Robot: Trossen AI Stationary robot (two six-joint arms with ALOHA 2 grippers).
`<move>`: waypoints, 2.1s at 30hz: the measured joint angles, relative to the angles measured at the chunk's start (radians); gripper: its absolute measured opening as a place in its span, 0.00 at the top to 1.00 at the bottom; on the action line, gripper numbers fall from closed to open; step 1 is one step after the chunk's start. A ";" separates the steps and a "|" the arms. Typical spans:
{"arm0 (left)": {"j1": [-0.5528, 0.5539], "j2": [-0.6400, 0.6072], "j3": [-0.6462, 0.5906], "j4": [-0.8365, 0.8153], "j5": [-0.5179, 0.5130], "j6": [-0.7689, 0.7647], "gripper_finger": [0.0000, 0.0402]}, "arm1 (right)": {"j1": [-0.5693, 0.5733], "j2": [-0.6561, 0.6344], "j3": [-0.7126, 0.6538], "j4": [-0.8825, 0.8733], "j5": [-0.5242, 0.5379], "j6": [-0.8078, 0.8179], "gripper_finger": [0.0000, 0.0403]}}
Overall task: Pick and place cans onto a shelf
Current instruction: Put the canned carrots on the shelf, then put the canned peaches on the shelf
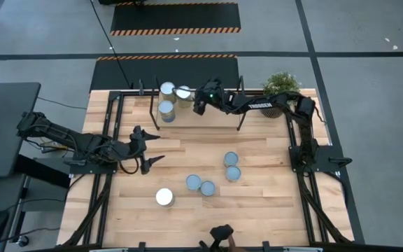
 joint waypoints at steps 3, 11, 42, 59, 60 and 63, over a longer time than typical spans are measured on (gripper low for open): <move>0.000 0.000 0.000 0.000 0.019 -0.001 0.04 | -0.013 0.000 0.000 0.004 0.002 0.004 0.07; 0.000 0.000 0.000 0.000 0.017 0.004 0.04 | -0.026 0.000 0.000 0.076 -0.084 0.022 0.07; -0.116 0.190 0.237 -0.318 0.286 -0.242 0.04 | 0.296 -0.222 0.000 -0.416 -0.107 0.067 0.07; -0.357 0.551 0.617 -0.754 0.284 -0.589 0.04 | 0.482 -0.294 -0.189 -0.325 0.043 0.139 0.07; -0.368 0.565 0.624 -0.773 0.294 -0.620 0.04 | 0.493 -0.301 -0.212 -0.299 0.053 0.140 0.07; -0.401 0.606 0.625 -0.800 0.328 -0.733 0.04 | 0.521 -0.323 -0.262 -0.229 0.060 0.141 0.07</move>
